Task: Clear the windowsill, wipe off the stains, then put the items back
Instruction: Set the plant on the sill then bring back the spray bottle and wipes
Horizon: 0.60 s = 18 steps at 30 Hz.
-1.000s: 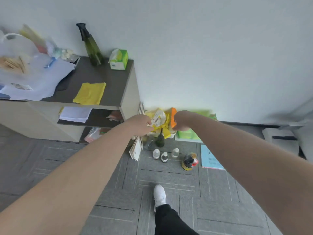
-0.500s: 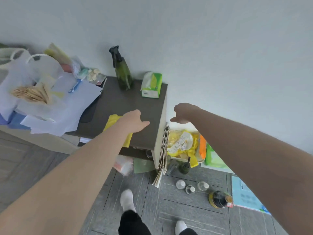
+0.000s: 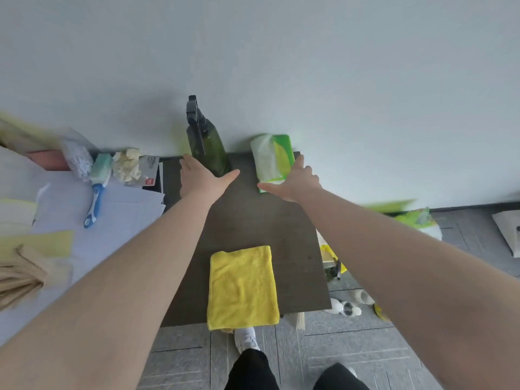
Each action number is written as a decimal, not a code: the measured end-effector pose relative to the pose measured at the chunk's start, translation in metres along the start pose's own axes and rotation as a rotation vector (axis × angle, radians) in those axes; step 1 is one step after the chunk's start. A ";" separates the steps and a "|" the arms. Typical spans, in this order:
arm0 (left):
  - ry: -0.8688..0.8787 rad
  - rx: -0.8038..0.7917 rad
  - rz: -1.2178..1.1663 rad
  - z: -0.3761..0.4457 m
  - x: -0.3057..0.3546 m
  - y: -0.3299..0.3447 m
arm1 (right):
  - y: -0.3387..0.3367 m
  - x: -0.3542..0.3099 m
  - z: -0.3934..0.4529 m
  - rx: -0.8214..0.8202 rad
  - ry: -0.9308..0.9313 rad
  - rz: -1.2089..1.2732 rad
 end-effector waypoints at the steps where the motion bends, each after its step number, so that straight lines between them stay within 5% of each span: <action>1: 0.012 0.014 -0.039 0.009 -0.002 0.000 | 0.006 -0.008 0.003 0.002 0.022 0.009; 12: 0.066 0.135 -0.368 0.057 -0.023 0.017 | 0.036 -0.021 0.041 0.078 0.185 0.069; 18: 0.116 0.140 -0.290 0.058 -0.003 0.012 | 0.026 -0.015 0.045 0.082 0.120 0.127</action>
Point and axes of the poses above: each hand's wrist, its own z-axis towards the middle knuckle, its own y-axis out of the palm, x = y × z, the point moved 7 cm from there along z, towards the middle knuckle, and after that the axes turned 8 degrees about y, right-handed, at the moved point
